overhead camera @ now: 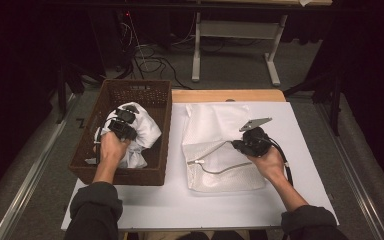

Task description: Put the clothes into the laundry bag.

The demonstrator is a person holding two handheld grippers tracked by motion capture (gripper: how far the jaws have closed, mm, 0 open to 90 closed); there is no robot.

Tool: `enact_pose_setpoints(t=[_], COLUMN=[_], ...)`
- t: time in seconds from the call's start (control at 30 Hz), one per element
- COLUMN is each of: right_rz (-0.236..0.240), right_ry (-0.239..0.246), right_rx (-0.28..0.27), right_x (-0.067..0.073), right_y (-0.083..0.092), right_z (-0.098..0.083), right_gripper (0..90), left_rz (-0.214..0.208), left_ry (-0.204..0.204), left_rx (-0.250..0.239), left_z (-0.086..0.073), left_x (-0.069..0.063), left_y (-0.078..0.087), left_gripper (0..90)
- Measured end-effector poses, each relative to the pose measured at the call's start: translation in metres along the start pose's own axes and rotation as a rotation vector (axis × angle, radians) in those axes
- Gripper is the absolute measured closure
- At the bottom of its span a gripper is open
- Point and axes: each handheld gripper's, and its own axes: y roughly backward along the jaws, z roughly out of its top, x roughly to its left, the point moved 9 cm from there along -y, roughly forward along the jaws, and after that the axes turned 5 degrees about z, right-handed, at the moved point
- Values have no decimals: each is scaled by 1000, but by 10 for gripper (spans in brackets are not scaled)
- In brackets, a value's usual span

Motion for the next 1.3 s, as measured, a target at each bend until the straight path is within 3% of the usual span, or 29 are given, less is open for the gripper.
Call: enact_pose_setpoints(t=[0.23,0.67,0.93,1.3], right_rz=[14,7,0,-9], right_ry=[4,-12,0,0], right_rx=[-18,-17,-13,-5], right_x=[0,-1,1,0], right_y=[0,-1,-1,-1], right_z=[4,6,15,18], right_gripper=[891,892,893,893], left_rz=[-41,-67,-112,-169], left_ry=[-27,-78,-68,-107], left_rx=[-45,-130,-150,-189], left_z=[9,19,17,20], left_x=[-9,-18,-18,-30], left_y=[27,72,87,113], left_gripper=[749,749,749,749])
